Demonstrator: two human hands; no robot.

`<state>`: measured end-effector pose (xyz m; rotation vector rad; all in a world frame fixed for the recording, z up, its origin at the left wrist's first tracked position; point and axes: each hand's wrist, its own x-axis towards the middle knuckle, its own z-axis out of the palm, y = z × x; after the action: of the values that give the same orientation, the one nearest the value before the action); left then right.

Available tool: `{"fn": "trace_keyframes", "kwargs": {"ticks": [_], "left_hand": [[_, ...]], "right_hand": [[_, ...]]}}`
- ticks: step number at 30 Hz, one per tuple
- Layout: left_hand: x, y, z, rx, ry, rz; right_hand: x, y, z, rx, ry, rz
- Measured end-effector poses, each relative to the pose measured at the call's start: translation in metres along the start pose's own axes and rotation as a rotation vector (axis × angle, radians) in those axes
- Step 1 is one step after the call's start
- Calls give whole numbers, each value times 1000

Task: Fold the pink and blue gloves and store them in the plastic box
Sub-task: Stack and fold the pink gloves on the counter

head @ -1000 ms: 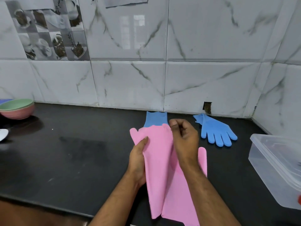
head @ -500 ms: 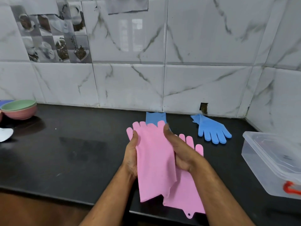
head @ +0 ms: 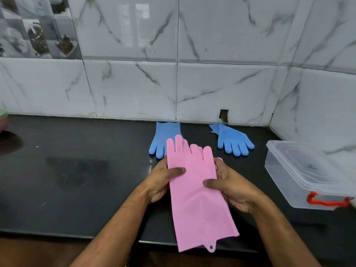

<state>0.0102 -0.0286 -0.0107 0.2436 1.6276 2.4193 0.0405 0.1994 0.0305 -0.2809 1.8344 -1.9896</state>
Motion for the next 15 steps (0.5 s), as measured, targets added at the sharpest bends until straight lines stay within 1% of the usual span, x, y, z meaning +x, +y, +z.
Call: {"fn": "trace_keyframes", "kwargs": {"ticks": [4, 7, 9, 12, 15], "left_hand": [[12, -2, 7, 6, -23, 63], [27, -1, 15, 51, -52, 89], [38, -1, 18, 78, -34, 86], [48, -4, 17, 97, -1, 91], [53, -6, 15, 85, 106, 82]], "right_hand": [[3, 2, -14, 15, 3, -31], [5, 8, -21, -33, 95, -62], [6, 12, -24, -79, 166, -81], [6, 15, -25, -184, 207, -72], [7, 18, -27, -235, 214, -26]]}}
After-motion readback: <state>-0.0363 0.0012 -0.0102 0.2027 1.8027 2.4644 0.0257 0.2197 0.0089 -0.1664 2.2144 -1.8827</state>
